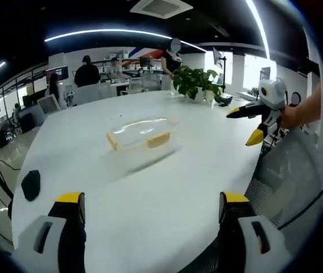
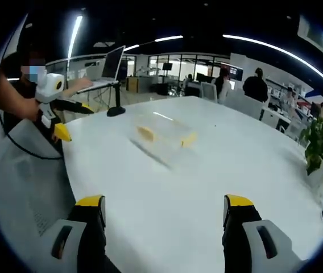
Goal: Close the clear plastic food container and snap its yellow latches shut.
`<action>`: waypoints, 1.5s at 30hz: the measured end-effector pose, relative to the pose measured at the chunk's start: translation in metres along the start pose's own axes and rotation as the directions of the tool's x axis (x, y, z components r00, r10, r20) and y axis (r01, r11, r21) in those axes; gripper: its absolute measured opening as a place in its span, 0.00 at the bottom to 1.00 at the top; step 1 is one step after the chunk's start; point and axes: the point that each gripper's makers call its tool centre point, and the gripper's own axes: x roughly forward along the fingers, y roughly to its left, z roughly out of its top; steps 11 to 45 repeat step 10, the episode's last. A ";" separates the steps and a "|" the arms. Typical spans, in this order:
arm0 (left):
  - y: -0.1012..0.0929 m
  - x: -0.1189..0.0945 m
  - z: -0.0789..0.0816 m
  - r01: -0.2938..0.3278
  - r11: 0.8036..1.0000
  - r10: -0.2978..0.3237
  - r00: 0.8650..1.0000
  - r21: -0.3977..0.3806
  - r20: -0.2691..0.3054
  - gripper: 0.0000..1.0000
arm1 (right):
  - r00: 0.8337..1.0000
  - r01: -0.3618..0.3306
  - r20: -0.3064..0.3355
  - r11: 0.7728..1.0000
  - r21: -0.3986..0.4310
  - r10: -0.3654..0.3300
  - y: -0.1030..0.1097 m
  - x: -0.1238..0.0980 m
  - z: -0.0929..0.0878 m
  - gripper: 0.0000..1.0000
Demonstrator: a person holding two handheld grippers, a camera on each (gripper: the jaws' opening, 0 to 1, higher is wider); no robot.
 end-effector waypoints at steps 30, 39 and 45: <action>0.001 0.000 -0.001 -0.005 1.000 0.005 1.000 0.003 -0.005 0.99 | 1.000 -0.004 0.000 1.000 0.001 0.004 0.001 0.000 -0.001 0.86; 0.001 0.000 -0.001 -0.005 1.000 0.005 1.000 0.003 -0.005 0.99 | 1.000 -0.004 0.000 1.000 0.001 0.004 0.001 0.000 -0.001 0.86; 0.001 0.000 -0.001 -0.005 1.000 0.005 1.000 0.003 -0.005 0.99 | 1.000 -0.004 0.000 1.000 0.001 0.004 0.001 0.000 -0.001 0.86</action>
